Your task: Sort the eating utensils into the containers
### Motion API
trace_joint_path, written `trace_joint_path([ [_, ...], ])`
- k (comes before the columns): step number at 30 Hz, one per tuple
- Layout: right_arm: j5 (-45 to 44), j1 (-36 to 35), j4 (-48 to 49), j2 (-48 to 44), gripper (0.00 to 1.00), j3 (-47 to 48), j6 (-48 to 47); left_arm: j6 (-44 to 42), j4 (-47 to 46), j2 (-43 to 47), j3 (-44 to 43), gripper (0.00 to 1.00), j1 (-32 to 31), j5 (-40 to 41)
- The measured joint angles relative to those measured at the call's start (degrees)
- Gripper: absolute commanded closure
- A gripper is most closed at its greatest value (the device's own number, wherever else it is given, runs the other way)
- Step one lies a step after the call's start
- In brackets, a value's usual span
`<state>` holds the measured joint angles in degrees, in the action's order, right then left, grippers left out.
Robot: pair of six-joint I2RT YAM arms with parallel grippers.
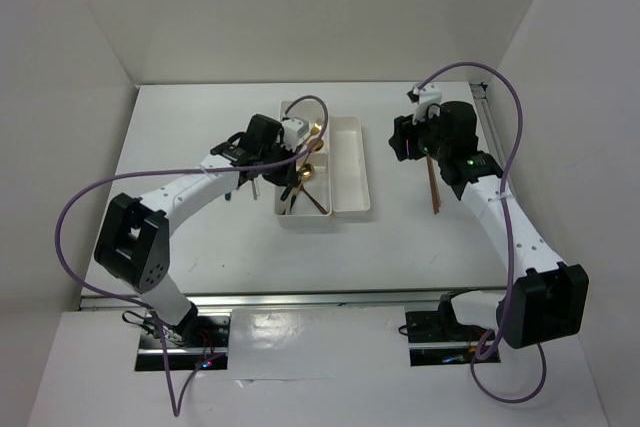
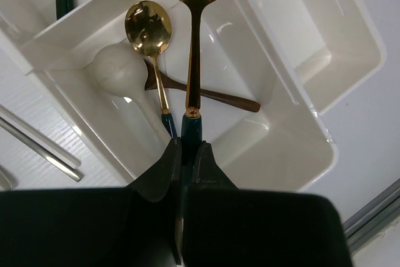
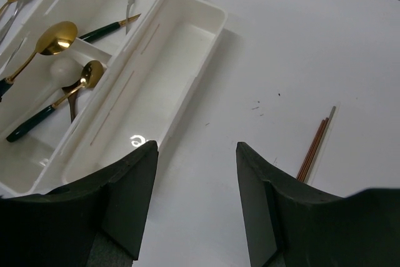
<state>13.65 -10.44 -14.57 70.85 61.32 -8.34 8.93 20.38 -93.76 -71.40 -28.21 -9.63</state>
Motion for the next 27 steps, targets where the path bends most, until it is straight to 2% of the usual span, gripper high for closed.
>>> trace_joint_path([
  [7,-0.15,0.11,-0.11,-0.15,0.39,0.00,-0.04,0.02,-1.09,-1.09,2.71,1.00,-0.09,0.42],
  [9,-0.37,0.11,-0.11,-0.15,0.34,0.00,-0.07,-0.07,-1.05,-1.18,3.72,0.88,-0.09,0.42],
  [11,-0.61,0.11,-0.13,-0.15,0.28,0.00,-0.02,-0.24,-0.85,-1.20,4.55,0.70,-0.15,0.42],
  [12,-0.81,0.11,-0.13,-0.15,0.26,0.00,-0.11,-0.28,-0.70,-1.20,4.76,0.58,-0.20,0.44],
  [14,-0.96,0.13,-0.13,-0.15,0.26,0.00,-0.26,-0.48,-0.50,-1.20,4.81,0.49,-0.39,0.37],
  [19,-1.01,0.15,-0.13,-0.09,0.26,0.00,-0.28,-1.05,0.59,-0.52,4.48,0.37,-0.61,2.25],
  [20,-1.01,0.15,-0.11,-0.07,0.26,0.00,-0.26,-1.03,1.22,-0.09,4.04,0.32,-0.63,3.13],
  [23,-0.96,0.15,-0.09,0.15,0.26,0.00,-0.26,-1.11,2.34,3.06,2.49,0.30,-0.17,5.66],
  [27,-0.87,0.15,-0.04,0.79,0.26,0.00,-0.26,-0.81,3.30,9.86,0.59,0.45,3.56,10.56],
])
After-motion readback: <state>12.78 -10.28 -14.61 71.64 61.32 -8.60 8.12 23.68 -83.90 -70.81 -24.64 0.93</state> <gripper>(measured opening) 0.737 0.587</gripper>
